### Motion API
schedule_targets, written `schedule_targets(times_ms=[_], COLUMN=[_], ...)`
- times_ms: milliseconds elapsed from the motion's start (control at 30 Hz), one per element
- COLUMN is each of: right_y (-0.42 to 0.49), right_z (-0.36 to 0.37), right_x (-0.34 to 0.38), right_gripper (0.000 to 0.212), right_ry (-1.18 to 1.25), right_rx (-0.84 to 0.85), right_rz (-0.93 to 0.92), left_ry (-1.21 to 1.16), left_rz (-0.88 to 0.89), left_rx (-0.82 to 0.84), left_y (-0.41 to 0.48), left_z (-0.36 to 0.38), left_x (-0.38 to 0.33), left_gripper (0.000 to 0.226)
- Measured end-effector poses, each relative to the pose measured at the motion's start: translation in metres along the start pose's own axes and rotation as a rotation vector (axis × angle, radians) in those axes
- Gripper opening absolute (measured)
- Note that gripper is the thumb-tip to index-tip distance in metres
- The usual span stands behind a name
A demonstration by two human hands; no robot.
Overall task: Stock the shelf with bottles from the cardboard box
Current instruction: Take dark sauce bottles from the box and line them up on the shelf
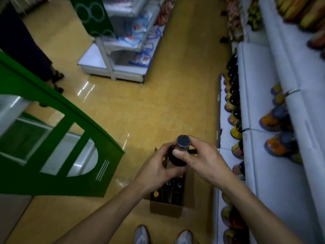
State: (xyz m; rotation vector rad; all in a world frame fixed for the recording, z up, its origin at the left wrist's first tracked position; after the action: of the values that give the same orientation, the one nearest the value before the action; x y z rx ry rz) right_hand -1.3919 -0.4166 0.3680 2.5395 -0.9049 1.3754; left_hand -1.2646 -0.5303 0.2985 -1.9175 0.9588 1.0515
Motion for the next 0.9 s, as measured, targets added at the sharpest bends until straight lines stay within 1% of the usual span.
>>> schedule_targets(times_ms=[100,300,400,667,800,900], right_y=[-0.009,-0.032,-0.042,-0.069,-0.086,-0.097], right_z=[-0.035,-0.106,-0.131,-0.183,-0.206,-0.222], right_x=[0.047,0.142,0.178,0.239,0.266,0.285], right_gripper=[0.049,0.045,0.042,0.036,0.033,0.025], right_ry=[-0.046,-0.085,-0.093,-0.121,-0.146,-0.173], right_rx=[-0.035,-0.135,-0.160,-0.293,-0.376,-0.433], right_rz=[-0.037,-0.141,-0.199,-0.272,-0.302,-0.310], left_ry=[0.028,0.045,0.053,0.063,0.042,0.006], left_rz=[0.048,0.173,0.216,0.353,0.434,0.503], left_rx=[0.005,-0.002,-0.008,0.041,0.079,0.099], left_y=[-0.007,-0.030,-0.039,-0.054,-0.060,-0.064], left_z=[-0.026,-0.078,-0.095,-0.124,-0.133,-0.137], left_x=[-0.050,-0.158,-0.196,-0.280,-0.317,-0.343], left_gripper=[0.074,0.075,0.076,0.073,0.066,0.059])
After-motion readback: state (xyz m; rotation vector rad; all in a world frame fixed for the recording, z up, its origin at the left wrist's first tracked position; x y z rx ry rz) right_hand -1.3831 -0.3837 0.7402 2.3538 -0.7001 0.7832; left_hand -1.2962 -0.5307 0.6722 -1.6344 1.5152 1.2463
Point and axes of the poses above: each hand's wrist, its own y-axis towards the middle knuckle, its own z-axis out of the palm, x = y × z, the point moved 3 cm from there along y, towards the middle knuckle, and after that the axes turned 2 degrees about -y, right-handed, at the moved point
